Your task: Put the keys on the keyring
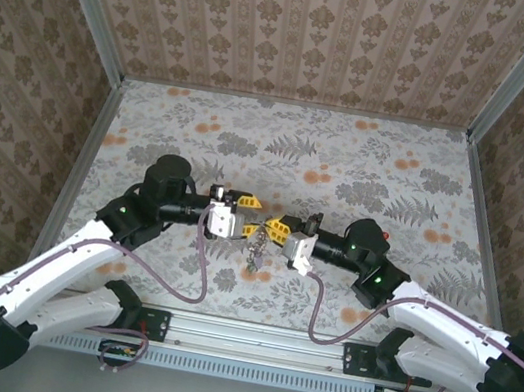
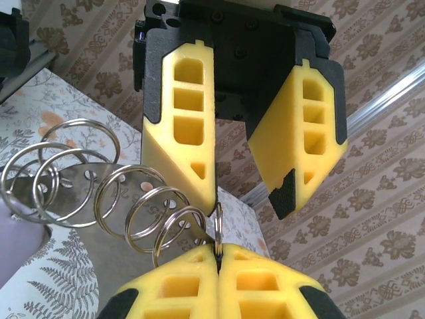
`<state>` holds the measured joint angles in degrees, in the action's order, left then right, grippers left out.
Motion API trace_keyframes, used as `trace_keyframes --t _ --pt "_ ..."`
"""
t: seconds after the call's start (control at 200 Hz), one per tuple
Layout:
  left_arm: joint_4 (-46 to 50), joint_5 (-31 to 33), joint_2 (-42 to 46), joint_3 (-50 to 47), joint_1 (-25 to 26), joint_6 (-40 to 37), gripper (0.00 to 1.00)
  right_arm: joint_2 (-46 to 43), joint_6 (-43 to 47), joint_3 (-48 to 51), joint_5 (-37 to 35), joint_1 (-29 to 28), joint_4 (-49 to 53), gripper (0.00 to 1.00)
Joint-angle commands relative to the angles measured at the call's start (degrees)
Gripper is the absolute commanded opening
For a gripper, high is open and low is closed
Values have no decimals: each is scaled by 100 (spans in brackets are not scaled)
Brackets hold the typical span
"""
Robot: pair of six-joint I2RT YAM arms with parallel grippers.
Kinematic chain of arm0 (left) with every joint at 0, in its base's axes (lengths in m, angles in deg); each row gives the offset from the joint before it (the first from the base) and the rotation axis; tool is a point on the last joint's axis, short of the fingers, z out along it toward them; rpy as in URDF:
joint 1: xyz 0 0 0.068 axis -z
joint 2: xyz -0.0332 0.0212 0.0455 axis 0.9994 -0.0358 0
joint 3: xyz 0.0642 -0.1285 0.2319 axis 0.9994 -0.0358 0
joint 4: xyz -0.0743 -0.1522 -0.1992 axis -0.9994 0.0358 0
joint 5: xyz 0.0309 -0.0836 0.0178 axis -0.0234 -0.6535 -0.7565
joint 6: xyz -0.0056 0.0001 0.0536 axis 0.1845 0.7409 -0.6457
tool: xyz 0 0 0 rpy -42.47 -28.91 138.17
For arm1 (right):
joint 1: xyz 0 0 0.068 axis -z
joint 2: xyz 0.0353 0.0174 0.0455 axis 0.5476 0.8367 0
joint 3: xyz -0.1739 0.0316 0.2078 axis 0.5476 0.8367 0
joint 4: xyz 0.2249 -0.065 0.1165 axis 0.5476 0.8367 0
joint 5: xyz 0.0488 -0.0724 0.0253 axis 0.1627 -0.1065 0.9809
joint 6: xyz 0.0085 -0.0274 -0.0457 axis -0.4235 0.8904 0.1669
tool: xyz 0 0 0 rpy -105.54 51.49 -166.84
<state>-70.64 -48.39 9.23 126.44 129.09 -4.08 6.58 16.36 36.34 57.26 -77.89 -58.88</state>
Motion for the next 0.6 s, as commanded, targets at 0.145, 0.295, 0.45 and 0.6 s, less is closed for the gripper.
trace_keyframes --t 0.145,0.295,0.45,0.6 --pt "-82 -206 -74 113 -29 -104 39 125 -57 -380 187 -71 -129 0" --pt "-94 -239 -125 118 14 -131 36 210 -154 -377 134 -100 -250 0" --pt "-85 -166 -179 109 45 -174 35 226 -228 -356 129 -123 -337 0" --pt "-67 -47 -240 81 83 -243 35 206 -293 -329 129 -127 -403 0"
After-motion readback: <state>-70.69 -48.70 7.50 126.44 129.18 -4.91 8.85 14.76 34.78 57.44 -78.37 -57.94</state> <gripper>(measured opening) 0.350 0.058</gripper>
